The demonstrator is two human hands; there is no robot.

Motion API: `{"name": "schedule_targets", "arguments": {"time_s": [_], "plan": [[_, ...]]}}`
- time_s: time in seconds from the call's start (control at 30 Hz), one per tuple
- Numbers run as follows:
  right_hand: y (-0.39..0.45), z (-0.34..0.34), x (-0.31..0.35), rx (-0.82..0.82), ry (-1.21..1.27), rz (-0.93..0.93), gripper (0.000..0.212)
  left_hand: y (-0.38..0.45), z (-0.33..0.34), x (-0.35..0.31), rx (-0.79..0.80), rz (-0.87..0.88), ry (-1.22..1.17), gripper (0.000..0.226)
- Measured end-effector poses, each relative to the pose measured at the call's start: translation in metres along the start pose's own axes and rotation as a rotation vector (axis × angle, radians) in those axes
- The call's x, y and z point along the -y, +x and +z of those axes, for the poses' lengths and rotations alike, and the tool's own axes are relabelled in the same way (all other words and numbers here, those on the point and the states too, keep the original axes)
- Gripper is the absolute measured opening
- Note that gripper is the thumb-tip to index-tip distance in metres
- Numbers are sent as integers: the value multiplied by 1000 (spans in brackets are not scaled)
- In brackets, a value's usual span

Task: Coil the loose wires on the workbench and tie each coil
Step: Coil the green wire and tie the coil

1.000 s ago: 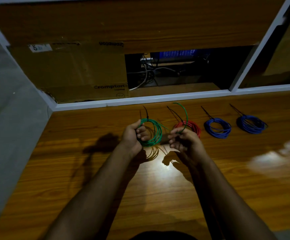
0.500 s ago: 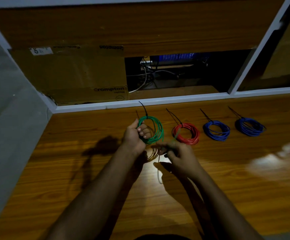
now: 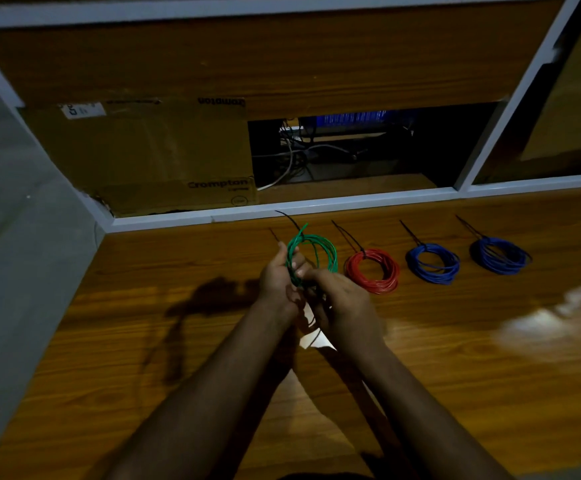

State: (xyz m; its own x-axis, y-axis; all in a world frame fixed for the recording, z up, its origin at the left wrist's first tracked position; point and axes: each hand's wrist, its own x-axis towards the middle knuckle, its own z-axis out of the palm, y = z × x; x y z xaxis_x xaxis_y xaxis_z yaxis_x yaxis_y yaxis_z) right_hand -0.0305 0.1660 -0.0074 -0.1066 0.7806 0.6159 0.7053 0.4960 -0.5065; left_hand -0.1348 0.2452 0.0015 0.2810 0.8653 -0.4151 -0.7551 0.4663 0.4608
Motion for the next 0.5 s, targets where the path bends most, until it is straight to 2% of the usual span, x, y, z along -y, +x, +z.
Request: {"name": "schedule_targets", "arguments": {"time_s": [0.1, 0.17, 0.23, 0.33, 0.4, 0.5], "plan": [[-1, 5, 0, -51, -50, -4, 22, 2, -2, 1, 15, 21, -33, 35], [-3, 7, -1, -85, -78, 63, 28, 2, -2, 0, 11, 35, -28, 38], [-4, 7, 0, -141, -107, 128, 24, 2, -2, -2, 6, 42, -1, 44], [-4, 4, 1, -194, -137, 162, 22, 1, 2, -5, 7, 78, -38, 38], [-5, 2, 1, -170, -148, 140, 25, 1, 3, -6, 18, 89, -58, 38], [-7, 2, 0, -97, -184, 105, 42, 0, 5, -5, 50, 85, 9, 49]]}}
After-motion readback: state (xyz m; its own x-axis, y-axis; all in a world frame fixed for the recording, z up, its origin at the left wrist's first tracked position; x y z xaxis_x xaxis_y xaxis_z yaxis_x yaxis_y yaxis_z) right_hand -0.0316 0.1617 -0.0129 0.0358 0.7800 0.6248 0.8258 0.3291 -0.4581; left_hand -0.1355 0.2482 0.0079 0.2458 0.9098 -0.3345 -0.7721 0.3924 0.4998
